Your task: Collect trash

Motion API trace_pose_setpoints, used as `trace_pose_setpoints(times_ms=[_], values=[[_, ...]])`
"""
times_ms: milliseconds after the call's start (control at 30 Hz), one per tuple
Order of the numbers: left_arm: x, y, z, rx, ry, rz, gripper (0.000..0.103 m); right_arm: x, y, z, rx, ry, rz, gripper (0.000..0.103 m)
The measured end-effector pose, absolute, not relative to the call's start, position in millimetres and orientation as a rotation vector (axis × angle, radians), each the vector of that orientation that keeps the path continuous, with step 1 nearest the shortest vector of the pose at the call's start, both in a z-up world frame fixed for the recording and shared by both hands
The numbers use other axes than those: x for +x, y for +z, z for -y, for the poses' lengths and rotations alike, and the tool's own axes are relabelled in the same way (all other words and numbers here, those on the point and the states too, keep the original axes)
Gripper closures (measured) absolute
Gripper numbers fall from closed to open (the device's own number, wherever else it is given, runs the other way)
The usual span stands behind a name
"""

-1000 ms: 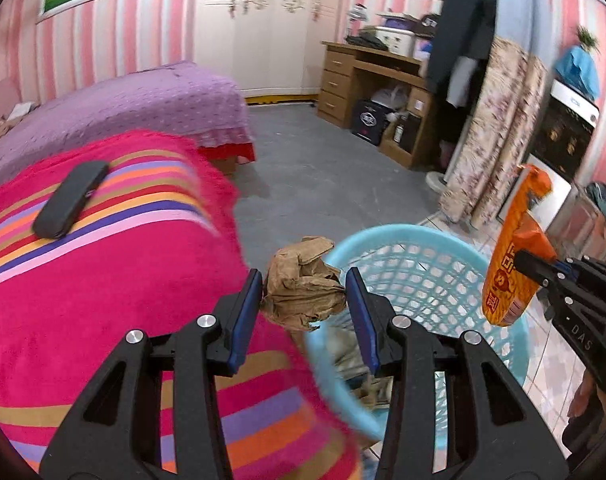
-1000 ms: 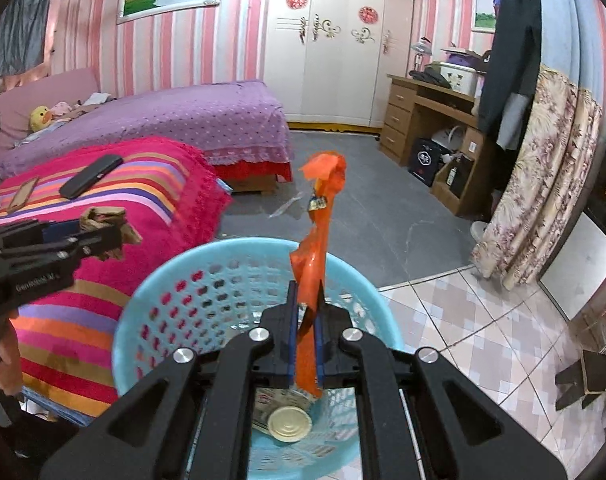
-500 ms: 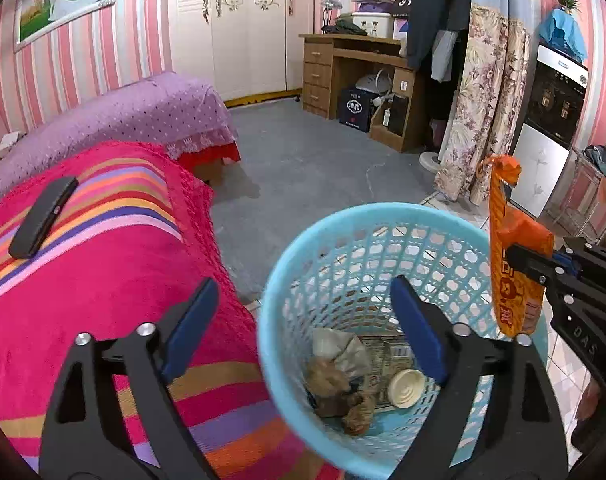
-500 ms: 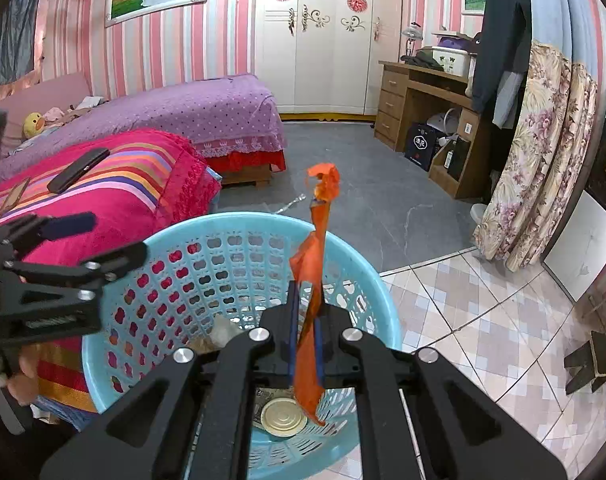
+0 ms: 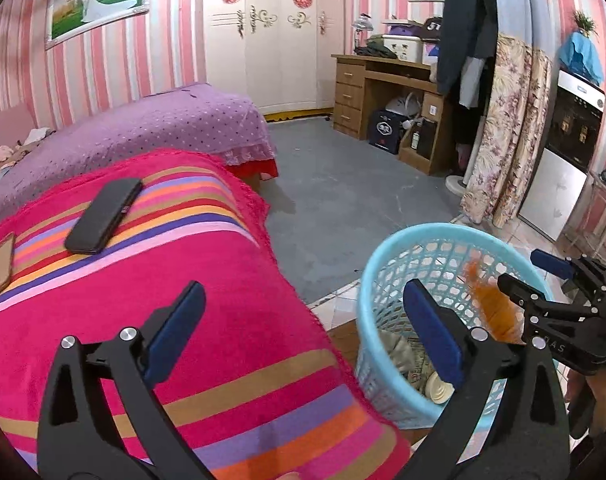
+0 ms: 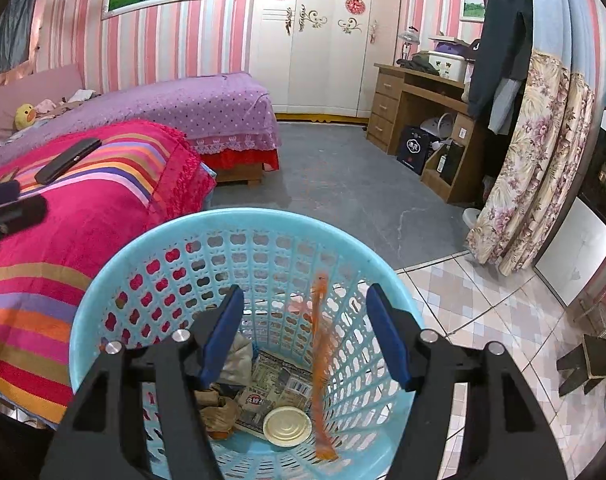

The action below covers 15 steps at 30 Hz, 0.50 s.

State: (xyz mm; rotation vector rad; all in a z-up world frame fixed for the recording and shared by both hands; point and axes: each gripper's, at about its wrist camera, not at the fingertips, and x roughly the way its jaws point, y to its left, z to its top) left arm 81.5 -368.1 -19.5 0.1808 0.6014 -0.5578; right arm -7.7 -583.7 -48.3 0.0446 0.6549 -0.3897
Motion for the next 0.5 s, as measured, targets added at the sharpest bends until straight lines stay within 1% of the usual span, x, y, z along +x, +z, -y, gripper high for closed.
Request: trace_pose_setpoints(times_ms=[33,100,267,500], values=[[80.6,-16.1,362.7,0.177,-0.55,-0.596,0.007,-8.4,-47.8,582.3,0.048,-0.399,-0.656,0.037],[78.9,-10.8,352.2,0.169,-0.544,-0.592,0.007,-10.9,-44.5,578.8,0.055,-0.418,-0.644,0.014],[69.5,3.5,321.9,0.155,-0.527,-0.572,0.006,-17.6,-28.9,559.0,0.072,-0.437,-0.606,0.005],[54.1,22.8,271.6,0.135,-0.5,-0.542,0.006,-27.4,-2.9,505.3,0.099,-0.4,-0.552,0.005]])
